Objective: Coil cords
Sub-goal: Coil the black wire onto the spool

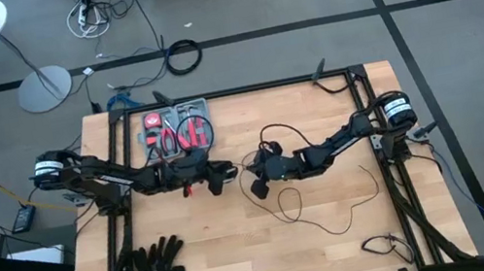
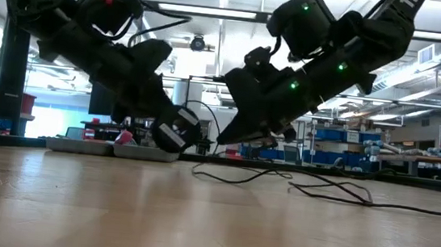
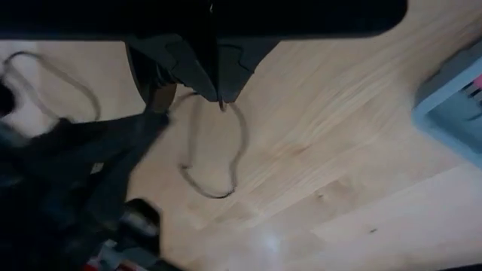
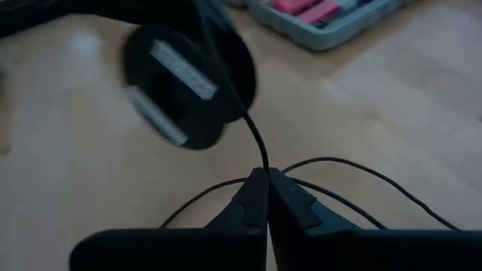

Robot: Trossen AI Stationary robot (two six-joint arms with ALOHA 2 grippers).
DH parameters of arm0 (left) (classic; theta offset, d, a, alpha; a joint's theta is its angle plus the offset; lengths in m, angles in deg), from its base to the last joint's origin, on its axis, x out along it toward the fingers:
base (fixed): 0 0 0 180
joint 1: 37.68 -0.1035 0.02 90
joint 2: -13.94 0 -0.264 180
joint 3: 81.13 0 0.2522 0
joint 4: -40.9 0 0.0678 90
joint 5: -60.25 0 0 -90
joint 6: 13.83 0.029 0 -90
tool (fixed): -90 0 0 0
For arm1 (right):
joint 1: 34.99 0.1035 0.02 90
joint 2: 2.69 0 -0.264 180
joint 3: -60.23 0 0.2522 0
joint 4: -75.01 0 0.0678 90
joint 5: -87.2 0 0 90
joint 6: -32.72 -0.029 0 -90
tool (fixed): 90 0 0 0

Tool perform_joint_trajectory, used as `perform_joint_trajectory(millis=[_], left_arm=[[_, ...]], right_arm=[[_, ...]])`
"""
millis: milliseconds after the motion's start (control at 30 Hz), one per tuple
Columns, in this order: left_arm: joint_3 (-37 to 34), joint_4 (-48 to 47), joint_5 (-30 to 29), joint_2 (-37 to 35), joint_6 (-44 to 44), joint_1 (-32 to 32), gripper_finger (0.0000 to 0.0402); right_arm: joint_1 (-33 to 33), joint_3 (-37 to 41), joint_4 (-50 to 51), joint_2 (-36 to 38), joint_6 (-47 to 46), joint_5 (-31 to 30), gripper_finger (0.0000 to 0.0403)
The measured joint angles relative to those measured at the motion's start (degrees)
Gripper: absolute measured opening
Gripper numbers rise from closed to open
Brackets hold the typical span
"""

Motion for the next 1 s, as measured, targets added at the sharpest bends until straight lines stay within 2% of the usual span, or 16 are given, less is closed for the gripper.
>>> perform_joint_trajectory(millis=[200,500,700,867,1000], left_arm=[[0.0,4.37,2.39,0.0,0.0,0.0,0.0],[0.0,12.1,0.77,0.0,0.28,-0.35,0.0],[0.0,10.44,-2.77,0.0,0.04,-0.44,0.0],[0.02,9.96,-3.12,0.0,-0.28,-0.44,0.0],[0.02,8.1,-3.59,0.0,-0.15,-0.44,0.0]], right_arm=[[0.07,0.0,5.18,-0.02,-5.04,0.28,0.0001],[1.02,-0.93,4.67,-0.02,-6.72,5.62,0.0001],[1.59,-6.45,2.57,-0.11,0.9,8.51,0.0],[-0.46,-11.9,8.74,-0.11,4.7,10.22,0.0],[-1.67,-12.63,11.14,-0.11,5.19,10.34,0.0]])
